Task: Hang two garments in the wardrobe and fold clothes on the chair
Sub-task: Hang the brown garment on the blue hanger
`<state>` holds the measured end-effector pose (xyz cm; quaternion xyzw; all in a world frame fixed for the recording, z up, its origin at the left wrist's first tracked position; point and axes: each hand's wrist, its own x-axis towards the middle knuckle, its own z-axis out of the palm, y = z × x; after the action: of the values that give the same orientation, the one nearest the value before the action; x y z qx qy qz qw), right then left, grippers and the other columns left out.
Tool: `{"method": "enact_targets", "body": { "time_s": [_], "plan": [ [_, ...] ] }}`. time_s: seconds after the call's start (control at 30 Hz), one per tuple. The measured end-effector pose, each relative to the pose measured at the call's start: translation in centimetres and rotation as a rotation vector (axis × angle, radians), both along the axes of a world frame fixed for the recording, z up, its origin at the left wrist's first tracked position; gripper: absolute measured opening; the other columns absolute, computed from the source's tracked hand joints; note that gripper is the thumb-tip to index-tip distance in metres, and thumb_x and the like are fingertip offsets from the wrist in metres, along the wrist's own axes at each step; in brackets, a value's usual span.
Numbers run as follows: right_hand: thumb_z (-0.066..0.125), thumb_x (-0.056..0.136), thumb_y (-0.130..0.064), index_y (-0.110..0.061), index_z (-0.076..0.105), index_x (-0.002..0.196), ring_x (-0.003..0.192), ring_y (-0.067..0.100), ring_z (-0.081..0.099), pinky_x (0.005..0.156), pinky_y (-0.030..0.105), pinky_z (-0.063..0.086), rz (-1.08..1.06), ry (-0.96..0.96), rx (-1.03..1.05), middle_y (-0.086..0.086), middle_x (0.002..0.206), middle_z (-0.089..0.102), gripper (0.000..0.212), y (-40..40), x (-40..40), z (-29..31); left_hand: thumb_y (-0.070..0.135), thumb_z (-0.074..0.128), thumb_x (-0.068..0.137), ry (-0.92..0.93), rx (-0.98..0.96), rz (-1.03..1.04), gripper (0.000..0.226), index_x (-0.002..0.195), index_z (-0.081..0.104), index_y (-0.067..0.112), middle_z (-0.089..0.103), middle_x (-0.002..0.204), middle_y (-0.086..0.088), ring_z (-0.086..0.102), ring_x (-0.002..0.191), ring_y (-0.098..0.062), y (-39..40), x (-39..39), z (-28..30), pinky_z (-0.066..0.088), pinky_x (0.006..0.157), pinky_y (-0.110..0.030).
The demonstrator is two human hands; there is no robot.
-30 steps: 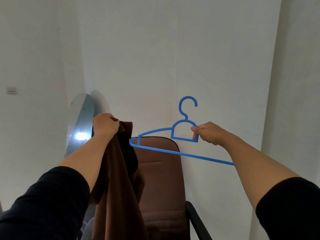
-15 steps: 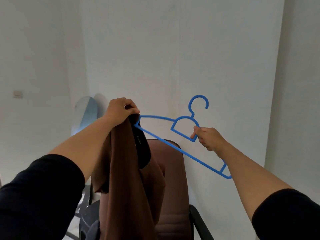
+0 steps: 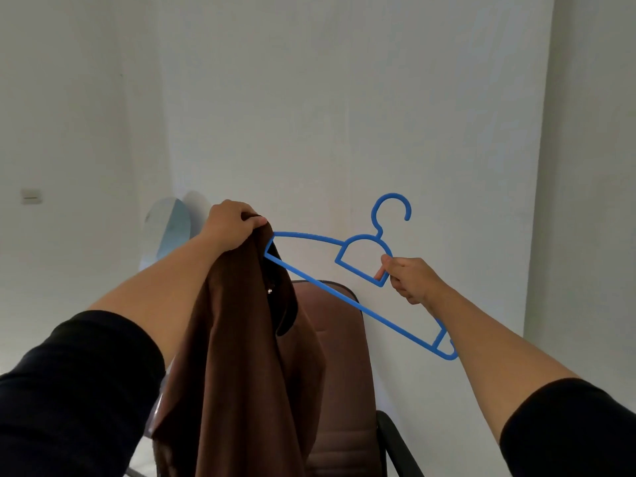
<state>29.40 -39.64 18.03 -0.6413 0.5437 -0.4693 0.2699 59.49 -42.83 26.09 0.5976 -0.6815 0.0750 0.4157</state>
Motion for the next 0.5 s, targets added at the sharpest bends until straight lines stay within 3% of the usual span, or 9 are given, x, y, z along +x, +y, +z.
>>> {"method": "enact_targets", "body": {
  "time_s": [0.13, 0.27, 0.5],
  "plan": [
    [0.038, 0.098, -0.041, -0.019, 0.065, 0.078, 0.052, 0.010, 0.030, 0.046, 0.020, 0.029, -0.009, 0.077, 0.005, 0.002, 0.060, 0.039, 0.040, -0.3, -0.1, -0.8, 0.035, 0.060, 0.089, 0.220, 0.009, -0.060, 0.023, 0.099, 0.069, 0.016, 0.062, 0.095, 0.000, 0.054, 0.094, -0.018, -0.1, -0.3, 0.1, 0.042, 0.083, -0.028],
    [0.037, 0.099, -0.040, -0.019, 0.065, 0.077, 0.056, 0.009, 0.034, 0.050, 0.019, 0.031, 0.000, 0.170, -0.007, -0.002, 0.062, 0.042, 0.042, -0.3, 0.1, -1.3, 0.038, 0.064, 0.086, 0.226, 0.080, -0.162, 0.015, 0.090, 0.068, 0.024, 0.063, 0.095, 0.004, 0.055, 0.096, -0.015, 0.1, -0.4, 0.3, 0.042, 0.086, -0.027],
    [0.038, 0.098, -0.041, -0.014, 0.068, 0.081, 0.049, 0.011, 0.025, 0.046, 0.022, 0.025, 0.031, -0.033, -0.032, 0.002, 0.057, 0.033, 0.044, 0.1, -0.9, 0.5, 0.038, 0.066, 0.085, 0.238, 0.170, -0.205, 0.011, 0.086, 0.068, 0.027, 0.064, 0.093, 0.005, 0.057, 0.099, -0.018, 0.3, 1.3, -0.1, 0.044, 0.090, -0.030]
  ]
}}
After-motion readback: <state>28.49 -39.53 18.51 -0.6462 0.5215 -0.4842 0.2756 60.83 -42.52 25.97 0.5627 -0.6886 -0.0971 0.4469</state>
